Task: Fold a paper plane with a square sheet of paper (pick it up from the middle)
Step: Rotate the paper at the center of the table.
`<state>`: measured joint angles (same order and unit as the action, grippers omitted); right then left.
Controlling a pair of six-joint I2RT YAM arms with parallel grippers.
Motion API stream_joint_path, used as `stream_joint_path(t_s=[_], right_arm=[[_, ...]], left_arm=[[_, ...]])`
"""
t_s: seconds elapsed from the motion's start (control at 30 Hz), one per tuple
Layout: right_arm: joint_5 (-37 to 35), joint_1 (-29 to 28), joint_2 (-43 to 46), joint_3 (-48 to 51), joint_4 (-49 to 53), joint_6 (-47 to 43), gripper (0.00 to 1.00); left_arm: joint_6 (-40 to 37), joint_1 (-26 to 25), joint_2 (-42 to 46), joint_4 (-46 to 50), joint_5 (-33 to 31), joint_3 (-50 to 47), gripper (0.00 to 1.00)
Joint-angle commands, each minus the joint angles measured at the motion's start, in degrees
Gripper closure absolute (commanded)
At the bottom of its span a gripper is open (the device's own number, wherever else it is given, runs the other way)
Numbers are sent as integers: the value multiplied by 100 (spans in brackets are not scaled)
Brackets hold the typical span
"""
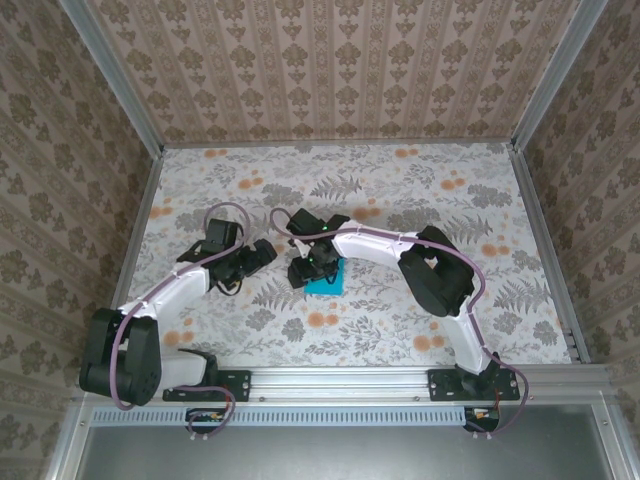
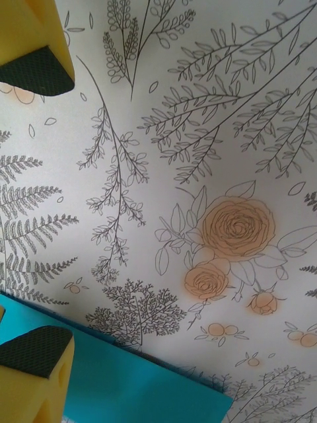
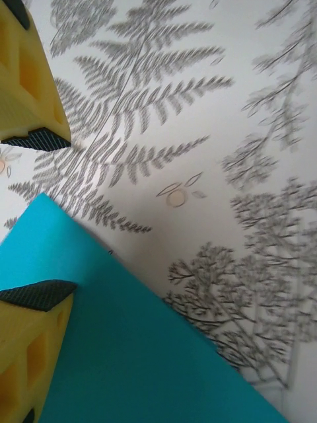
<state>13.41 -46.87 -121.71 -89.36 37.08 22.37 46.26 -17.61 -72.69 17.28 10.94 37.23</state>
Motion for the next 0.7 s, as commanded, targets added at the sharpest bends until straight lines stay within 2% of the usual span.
stream_joint_path(t_s=[0.0,0.23,0.33,0.47,0.53,0.57,0.67], right_arm=[[323,139,216,415,47,-665,41],[587,277,791,1052,227,-1552,40],[581,314,1156,1283,170,-1667,39],[905,703,1952,1834,-541,-748,34],[1016,971,2382,2231,-1042,-236,31],[1024,1123,2577,2411,-1215,3,29],[1283,1632,2963,2986,-1682,521,25]], left_arm=[[-152,-65,-60,-47,110,34,0],[-144,-229,-157,-158,193,112,0],[-101,-364,-218,-354,303,135,3],[-9,-688,-322,-797,530,174,14],[36,-820,-412,-1018,631,230,23],[54,-1075,-471,-1121,671,272,27],[115,-1429,-743,-1473,805,429,39]])
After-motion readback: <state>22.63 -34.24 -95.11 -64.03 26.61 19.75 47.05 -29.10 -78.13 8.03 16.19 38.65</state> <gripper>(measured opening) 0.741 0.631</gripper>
